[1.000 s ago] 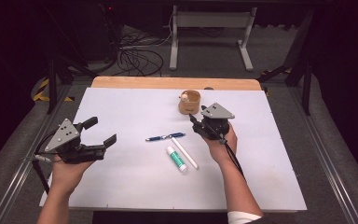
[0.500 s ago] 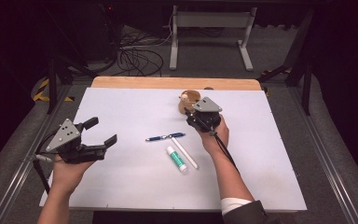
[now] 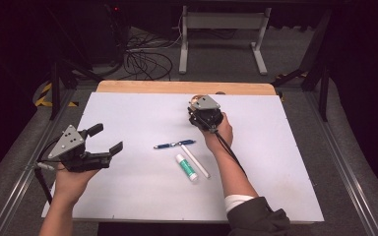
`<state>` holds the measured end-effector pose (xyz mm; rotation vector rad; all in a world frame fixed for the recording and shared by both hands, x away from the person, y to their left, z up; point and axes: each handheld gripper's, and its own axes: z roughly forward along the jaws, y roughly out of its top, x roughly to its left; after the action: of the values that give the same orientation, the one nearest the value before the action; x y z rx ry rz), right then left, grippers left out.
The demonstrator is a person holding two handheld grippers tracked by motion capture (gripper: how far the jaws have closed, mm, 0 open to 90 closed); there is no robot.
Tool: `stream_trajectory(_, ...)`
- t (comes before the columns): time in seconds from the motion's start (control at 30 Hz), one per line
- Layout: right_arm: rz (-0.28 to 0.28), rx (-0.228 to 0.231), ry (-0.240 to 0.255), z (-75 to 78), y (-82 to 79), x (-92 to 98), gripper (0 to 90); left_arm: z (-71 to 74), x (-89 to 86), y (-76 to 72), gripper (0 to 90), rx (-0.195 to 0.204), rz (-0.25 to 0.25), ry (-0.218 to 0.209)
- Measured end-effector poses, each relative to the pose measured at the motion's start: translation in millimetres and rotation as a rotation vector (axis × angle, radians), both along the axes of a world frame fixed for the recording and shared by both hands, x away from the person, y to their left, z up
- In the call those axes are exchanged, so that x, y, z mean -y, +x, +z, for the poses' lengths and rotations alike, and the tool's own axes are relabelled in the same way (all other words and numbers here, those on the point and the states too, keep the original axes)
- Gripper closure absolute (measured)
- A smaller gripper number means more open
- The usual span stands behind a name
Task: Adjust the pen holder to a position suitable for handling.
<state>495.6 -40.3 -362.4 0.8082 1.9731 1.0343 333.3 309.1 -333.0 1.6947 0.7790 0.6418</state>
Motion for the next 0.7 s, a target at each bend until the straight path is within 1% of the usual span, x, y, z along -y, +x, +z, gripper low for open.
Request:
stream_trajectory(0.07, -0.007, -0.003, -0.004, -2.1, 4.6, -1.6, 49.3, 0.0, -0.2, -0.1, 10.6, -0.001, 0.001, -0.006)
stream_trajectory(0.2, -0.031, 0.002, -0.005, -5.9, 15.7, -4.7, 48.5, -0.2, -1.7, 0.2, 10.6, -0.002, 0.003, -0.002)
stream_trajectory(0.23, -0.031, 0.002, -0.005, -5.9, 15.7, -4.7, 48.5, -0.4, -1.8, 0.4, 10.6, 0.001, 0.004, -0.007)
stream_trajectory(0.5, -0.049, -0.022, -0.002, -19.7, 30.4, -9.3, 47.9, -1.0, -2.3, 0.8, 10.6, -0.004, 0.002, -0.004)
stream_trajectory(0.57, -0.058, -0.033, 0.009, -24.8, 35.1, -10.7, 47.7, -1.4, -2.3, 1.1, 10.6, -0.005, 0.002, -0.004)
stream_trajectory(0.63, -0.059, -0.036, 0.012, -26.3, 36.3, -11.4, 47.6, -1.7, -2.5, 1.5, 10.6, -0.007, 0.004, -0.008)
stream_trajectory(0.67, -0.06, -0.034, 0.007, -27.6, 37.5, -12.1, 47.5, -2.1, -2.3, 1.6, 10.6, -0.008, 0.007, -0.012)
stream_trajectory(0.7, -0.063, -0.034, 0.001, -28.5, 38.5, -12.4, 47.6, -2.2, -2.8, 1.8, 10.6, -0.009, 0.005, -0.004)
